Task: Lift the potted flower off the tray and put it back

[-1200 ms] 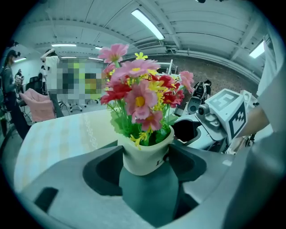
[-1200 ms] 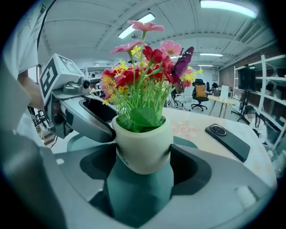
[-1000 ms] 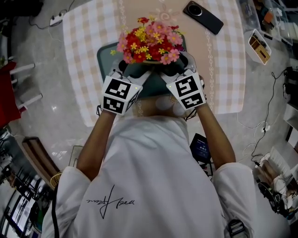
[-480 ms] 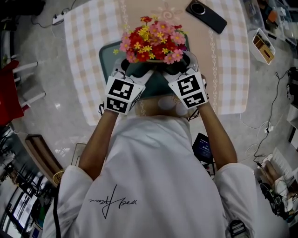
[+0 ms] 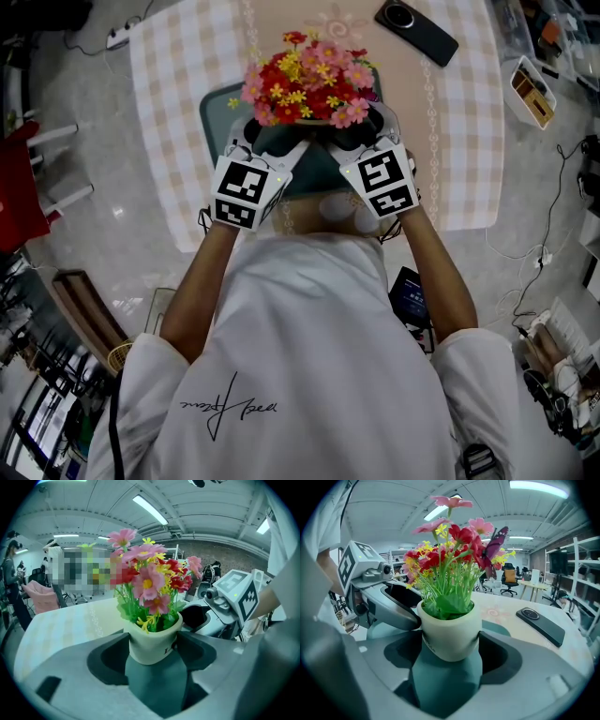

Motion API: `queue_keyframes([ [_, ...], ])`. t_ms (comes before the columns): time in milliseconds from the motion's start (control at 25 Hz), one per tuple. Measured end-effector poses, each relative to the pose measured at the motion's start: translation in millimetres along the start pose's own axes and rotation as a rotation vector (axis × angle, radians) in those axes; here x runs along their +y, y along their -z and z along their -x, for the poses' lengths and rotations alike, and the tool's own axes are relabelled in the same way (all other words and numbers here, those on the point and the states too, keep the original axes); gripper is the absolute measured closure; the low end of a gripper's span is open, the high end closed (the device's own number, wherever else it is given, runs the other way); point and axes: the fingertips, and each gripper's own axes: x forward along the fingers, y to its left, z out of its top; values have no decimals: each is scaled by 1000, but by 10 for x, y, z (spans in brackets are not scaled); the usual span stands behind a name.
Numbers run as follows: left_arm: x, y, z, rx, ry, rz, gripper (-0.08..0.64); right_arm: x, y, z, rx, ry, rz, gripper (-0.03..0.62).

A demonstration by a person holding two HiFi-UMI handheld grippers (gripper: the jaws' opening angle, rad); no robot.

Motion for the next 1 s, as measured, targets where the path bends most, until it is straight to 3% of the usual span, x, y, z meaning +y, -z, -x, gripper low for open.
queue_keyframes([
  [560, 5, 44, 34, 6, 6, 62, 265, 8, 8, 40, -7, 1, -27, 229],
  [1000, 1, 89, 90, -1, -3, 93, 329, 22, 13, 131, -14, 14, -74, 287],
])
